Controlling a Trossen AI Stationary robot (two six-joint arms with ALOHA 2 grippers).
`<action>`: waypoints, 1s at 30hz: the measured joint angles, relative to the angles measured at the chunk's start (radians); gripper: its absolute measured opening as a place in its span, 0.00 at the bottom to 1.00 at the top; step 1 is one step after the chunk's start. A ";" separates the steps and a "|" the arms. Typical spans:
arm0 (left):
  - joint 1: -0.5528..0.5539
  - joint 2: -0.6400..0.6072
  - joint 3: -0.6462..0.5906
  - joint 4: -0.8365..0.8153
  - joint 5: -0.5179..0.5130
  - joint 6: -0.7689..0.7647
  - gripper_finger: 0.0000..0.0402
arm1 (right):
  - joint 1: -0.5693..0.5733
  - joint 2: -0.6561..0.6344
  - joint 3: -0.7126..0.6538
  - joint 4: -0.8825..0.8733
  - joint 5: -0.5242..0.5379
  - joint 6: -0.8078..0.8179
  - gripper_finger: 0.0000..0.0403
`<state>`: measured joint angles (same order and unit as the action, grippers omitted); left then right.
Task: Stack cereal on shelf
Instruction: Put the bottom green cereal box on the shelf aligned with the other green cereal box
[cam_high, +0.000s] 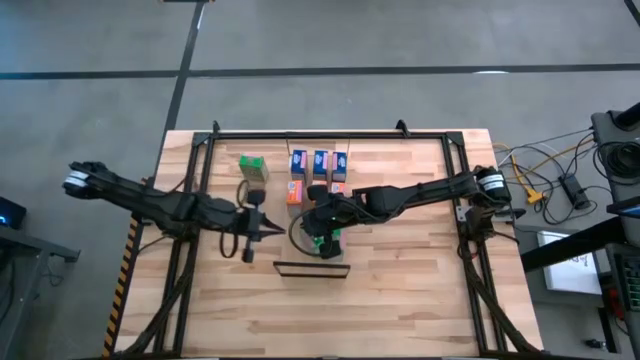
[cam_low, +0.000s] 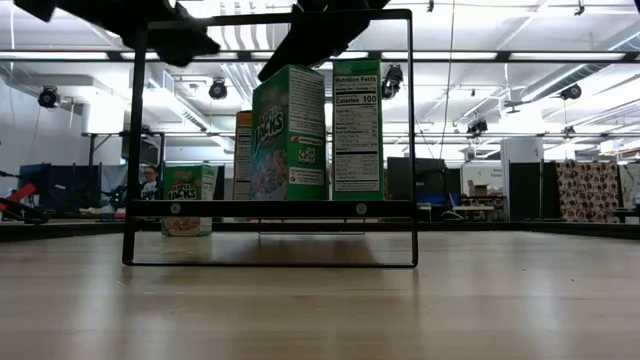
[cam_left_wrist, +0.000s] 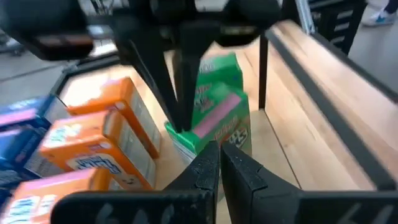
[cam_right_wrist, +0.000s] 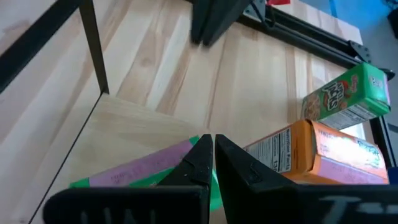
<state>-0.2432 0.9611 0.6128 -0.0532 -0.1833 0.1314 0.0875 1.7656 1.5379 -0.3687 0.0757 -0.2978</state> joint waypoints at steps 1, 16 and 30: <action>0.000 0.021 0.000 0.010 0.000 -0.004 0.00 | -0.001 0.000 0.000 -0.003 -0.001 -0.001 0.02; 0.003 0.204 0.009 0.157 -0.091 0.018 0.00 | -0.012 -0.006 0.010 -0.091 0.003 0.018 0.02; 0.006 0.257 0.010 0.200 -0.150 0.024 0.00 | -0.011 -0.010 0.072 -0.162 0.003 0.052 0.02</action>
<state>-0.2375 1.2178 0.6224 0.1471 -0.3328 0.1555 0.0766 1.7557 1.6104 -0.5304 0.0784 -0.2462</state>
